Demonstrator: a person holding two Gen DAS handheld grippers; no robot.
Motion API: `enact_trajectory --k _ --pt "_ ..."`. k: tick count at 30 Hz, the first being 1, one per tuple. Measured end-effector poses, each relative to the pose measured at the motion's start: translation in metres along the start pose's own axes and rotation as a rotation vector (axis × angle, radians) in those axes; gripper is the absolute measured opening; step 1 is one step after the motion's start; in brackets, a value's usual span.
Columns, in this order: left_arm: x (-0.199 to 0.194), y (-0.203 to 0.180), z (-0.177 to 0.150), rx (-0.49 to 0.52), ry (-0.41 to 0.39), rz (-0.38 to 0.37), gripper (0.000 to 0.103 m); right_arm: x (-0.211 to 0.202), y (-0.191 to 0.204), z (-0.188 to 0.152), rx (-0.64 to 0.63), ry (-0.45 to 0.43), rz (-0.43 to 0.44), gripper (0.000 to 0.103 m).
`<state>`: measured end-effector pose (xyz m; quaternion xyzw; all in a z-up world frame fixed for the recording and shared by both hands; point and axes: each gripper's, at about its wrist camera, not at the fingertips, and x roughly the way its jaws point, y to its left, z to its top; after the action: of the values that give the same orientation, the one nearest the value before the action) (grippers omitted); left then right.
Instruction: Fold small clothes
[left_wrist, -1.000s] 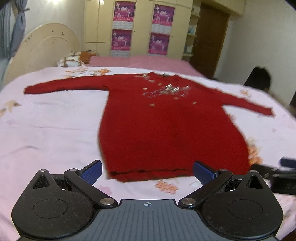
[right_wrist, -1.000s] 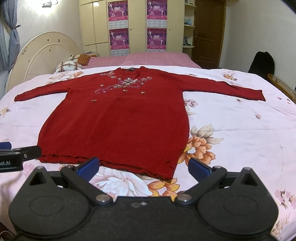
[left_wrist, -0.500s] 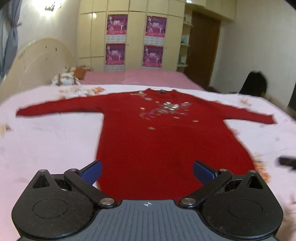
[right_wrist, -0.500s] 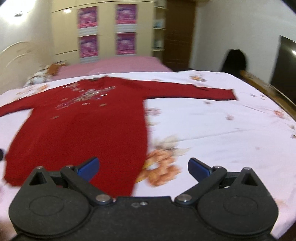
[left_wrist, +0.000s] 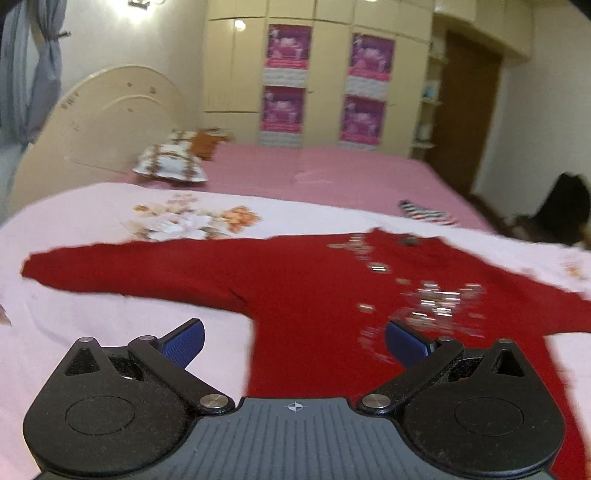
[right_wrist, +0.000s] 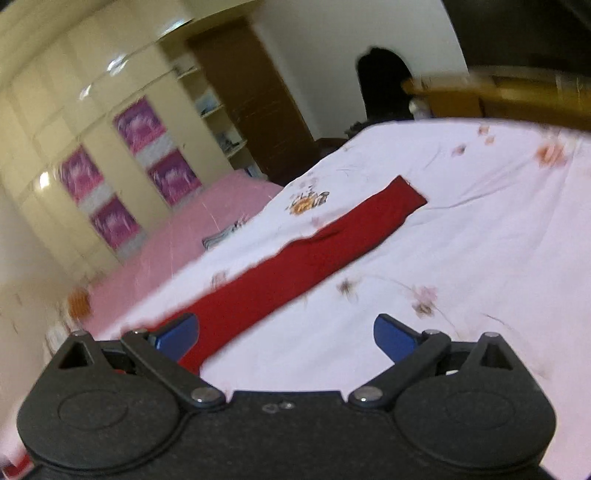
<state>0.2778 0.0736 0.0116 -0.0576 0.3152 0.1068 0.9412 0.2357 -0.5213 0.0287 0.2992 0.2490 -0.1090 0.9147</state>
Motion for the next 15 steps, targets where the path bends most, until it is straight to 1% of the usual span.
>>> enact_trajectory --k 1,4,5,6,7,8,9,10,13,14,15 --pt "0.012 0.0 0.002 0.003 0.008 0.003 0.103 0.015 -0.009 0.006 0.025 -0.005 -0.015 0.099" --pt "0.049 0.007 0.008 -0.008 0.055 0.01 0.103 0.061 -0.033 0.021 0.086 -0.008 -0.015 0.096" --pt "0.058 0.007 0.009 -0.002 0.063 0.028 0.103 0.076 -0.039 0.026 0.094 -0.007 -0.019 0.083" --pt "0.065 0.007 0.01 0.01 0.065 0.059 0.103 0.09 -0.045 0.03 0.104 0.0 -0.025 0.064" --pt "0.072 0.007 0.01 0.016 0.066 0.076 0.103 0.103 -0.05 0.033 0.121 0.017 -0.037 0.03" --pt "0.079 0.009 0.011 0.016 0.067 0.083 0.103 0.113 -0.057 0.037 0.143 0.024 -0.045 0.039" --pt "0.085 0.011 0.012 0.011 0.07 0.089 0.103 0.123 -0.064 0.039 0.17 0.017 -0.064 0.043" --pt "0.09 0.014 0.012 0.004 0.072 0.094 0.103 0.127 -0.069 0.041 0.193 0.013 -0.061 0.044" --pt "0.107 0.018 0.013 -0.004 0.084 0.091 0.103 0.143 -0.083 0.044 0.248 0.014 -0.084 0.06" --pt "0.11 0.018 0.013 0.0 0.089 0.094 0.103 0.15 -0.087 0.044 0.262 0.027 -0.096 0.06" --pt "0.114 0.019 0.014 -0.001 0.093 0.093 0.103 0.157 -0.094 0.043 0.287 0.04 -0.087 0.06"
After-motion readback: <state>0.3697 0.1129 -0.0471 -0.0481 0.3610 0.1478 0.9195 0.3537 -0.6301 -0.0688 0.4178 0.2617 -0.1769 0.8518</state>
